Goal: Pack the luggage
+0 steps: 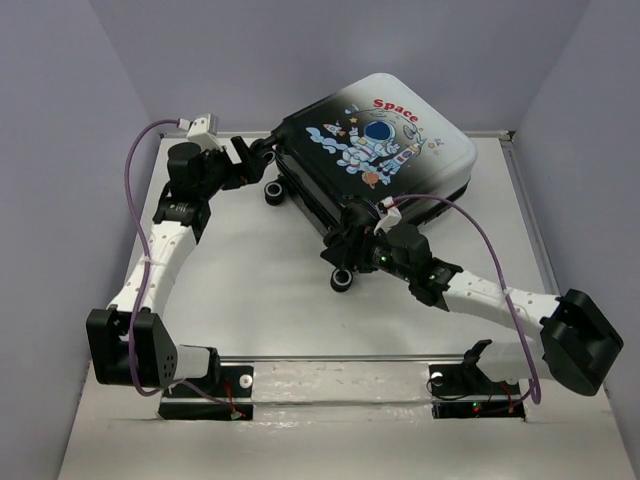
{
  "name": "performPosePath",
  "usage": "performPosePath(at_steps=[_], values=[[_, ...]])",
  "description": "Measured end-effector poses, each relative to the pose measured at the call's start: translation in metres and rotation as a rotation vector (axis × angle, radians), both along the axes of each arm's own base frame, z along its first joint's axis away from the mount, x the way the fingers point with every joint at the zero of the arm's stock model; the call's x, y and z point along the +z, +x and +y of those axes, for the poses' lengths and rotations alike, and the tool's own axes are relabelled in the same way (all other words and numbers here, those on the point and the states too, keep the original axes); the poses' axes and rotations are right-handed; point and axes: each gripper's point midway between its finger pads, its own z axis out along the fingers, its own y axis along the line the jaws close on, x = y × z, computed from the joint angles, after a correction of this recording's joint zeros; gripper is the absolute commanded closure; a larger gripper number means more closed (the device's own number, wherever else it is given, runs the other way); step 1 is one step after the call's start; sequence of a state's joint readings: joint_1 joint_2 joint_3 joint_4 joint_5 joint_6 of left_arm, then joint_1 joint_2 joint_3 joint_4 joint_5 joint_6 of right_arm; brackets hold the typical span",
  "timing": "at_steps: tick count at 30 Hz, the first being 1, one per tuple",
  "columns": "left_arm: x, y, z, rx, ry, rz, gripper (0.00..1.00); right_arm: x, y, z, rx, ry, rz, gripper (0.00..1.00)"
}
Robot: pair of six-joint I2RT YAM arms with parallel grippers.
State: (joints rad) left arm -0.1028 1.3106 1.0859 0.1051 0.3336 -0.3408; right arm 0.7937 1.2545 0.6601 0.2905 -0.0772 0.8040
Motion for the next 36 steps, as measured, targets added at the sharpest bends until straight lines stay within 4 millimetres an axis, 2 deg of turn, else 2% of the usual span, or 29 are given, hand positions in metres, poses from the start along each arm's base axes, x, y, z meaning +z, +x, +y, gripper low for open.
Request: performPosePath(at_steps=[3, 6, 7, 8, 9, 13, 18, 23, 26, 32, 34, 36], values=[[-0.003, -0.001, -0.001, -0.005, -0.001, 0.006, 0.02, 0.000, 0.009, 0.001, -0.039, 0.016, -0.005, 0.05], [-0.006, -0.002, -0.002, -0.010, -0.002, 0.012, 0.02, 0.004, 0.016, 0.002, -0.074, 0.042, -0.013, 0.21], [-0.006, -0.002, -0.002, -0.011, -0.002, 0.012, 0.02, 0.005, 0.016, 0.003, -0.080, 0.046, -0.014, 0.43], [-0.006, -0.002, -0.002, -0.011, -0.002, 0.012, 0.02, 0.006, 0.018, 0.003, -0.090, 0.052, -0.017, 0.53], [-0.006, -0.002, -0.002, -0.012, -0.002, 0.011, 0.02, 0.009, 0.021, 0.002, -0.110, 0.066, -0.022, 0.69], [-0.006, -0.002, -0.002, -0.011, -0.002, 0.013, 0.02, 0.017, 0.023, 0.000, -0.133, 0.091, -0.049, 0.93], [-0.008, -0.002, -0.002, -0.013, 0.003, 0.015, 0.01, 0.019, 0.014, -0.015, -0.155, 0.106, -0.072, 0.93], [-0.012, -0.003, -0.006, -0.033, 0.027, 0.021, 0.01, 0.024, -0.011, -0.050, -0.175, 0.073, -0.105, 0.93], [-0.023, -0.007, -0.022, -0.079, 0.091, 0.055, 0.01, 0.026, -0.027, -0.084, -0.213, 0.006, -0.130, 0.93], [-0.029, -0.032, -0.077, -0.234, 0.234, 0.088, 0.01, 0.024, -0.048, -0.136, -0.308, -0.077, -0.158, 0.93], [-0.031, -0.041, -0.089, -0.258, 0.275, 0.092, 0.01, 0.023, -0.049, -0.145, -0.335, -0.093, -0.161, 0.93], [-0.036, -0.044, -0.090, -0.230, 0.333, 0.102, 0.01, 0.020, -0.049, -0.151, -0.354, -0.113, -0.161, 0.93]])
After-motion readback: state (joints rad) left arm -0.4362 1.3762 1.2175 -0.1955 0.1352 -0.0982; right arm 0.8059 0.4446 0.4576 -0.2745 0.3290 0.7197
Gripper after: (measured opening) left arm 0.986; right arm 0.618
